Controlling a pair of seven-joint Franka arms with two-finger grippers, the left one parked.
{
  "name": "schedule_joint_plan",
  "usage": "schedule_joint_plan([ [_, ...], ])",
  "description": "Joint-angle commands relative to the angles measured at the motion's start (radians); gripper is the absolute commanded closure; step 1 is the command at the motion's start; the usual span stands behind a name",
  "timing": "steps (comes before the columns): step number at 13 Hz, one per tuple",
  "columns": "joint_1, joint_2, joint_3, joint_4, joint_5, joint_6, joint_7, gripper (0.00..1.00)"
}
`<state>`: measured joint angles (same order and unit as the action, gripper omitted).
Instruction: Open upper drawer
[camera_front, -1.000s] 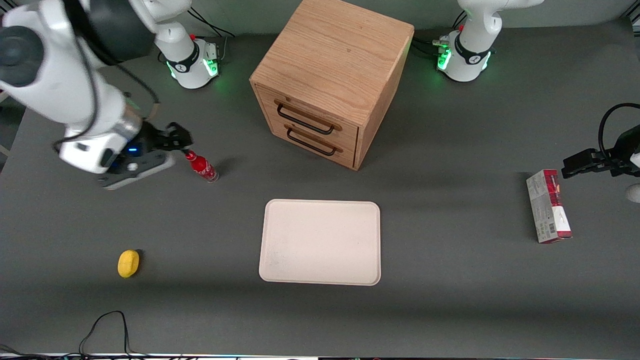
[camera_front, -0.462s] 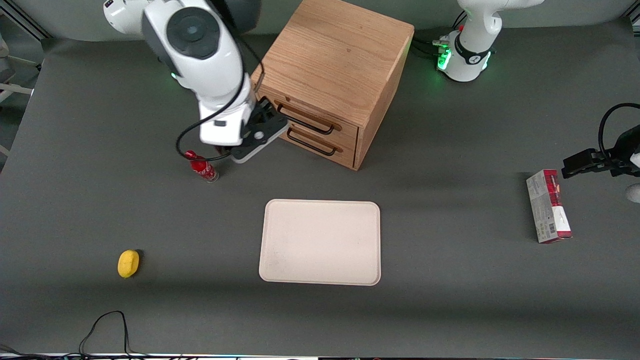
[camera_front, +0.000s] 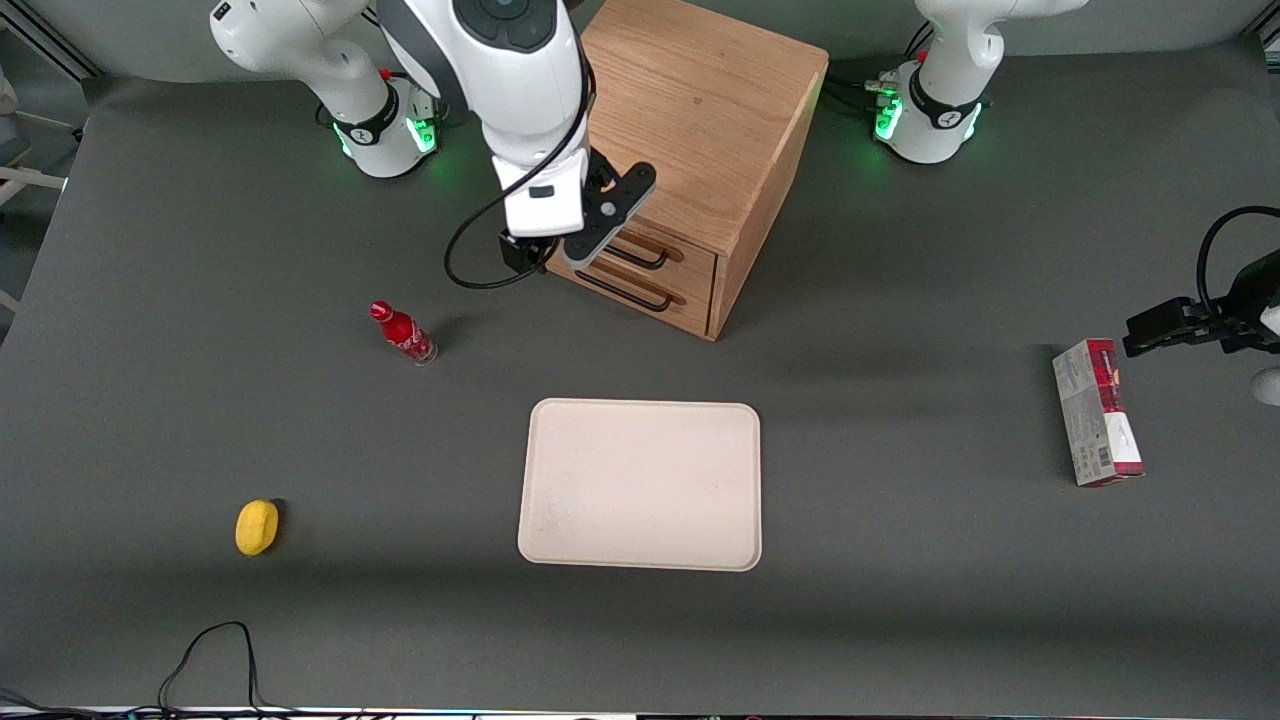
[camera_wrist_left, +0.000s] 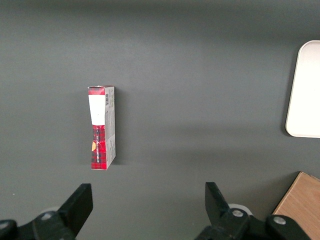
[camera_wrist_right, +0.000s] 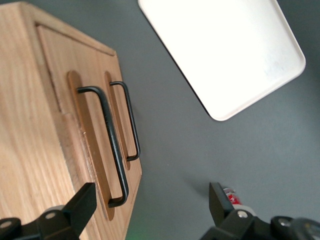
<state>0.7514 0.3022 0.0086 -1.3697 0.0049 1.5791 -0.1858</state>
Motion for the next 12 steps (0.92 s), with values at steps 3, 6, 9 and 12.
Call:
schedule_joint_plan([
  [3, -0.006, -0.034, -0.021, -0.049, 0.05, 0.051, -0.163, 0.0],
  [6, -0.021, -0.06, -0.047, -0.092, 0.156, 0.076, -0.254, 0.0],
  [9, -0.021, -0.067, -0.05, -0.103, 0.193, 0.068, -0.259, 0.0],
  [12, -0.017, -0.066, -0.053, -0.143, 0.195, 0.091, -0.256, 0.0],
])
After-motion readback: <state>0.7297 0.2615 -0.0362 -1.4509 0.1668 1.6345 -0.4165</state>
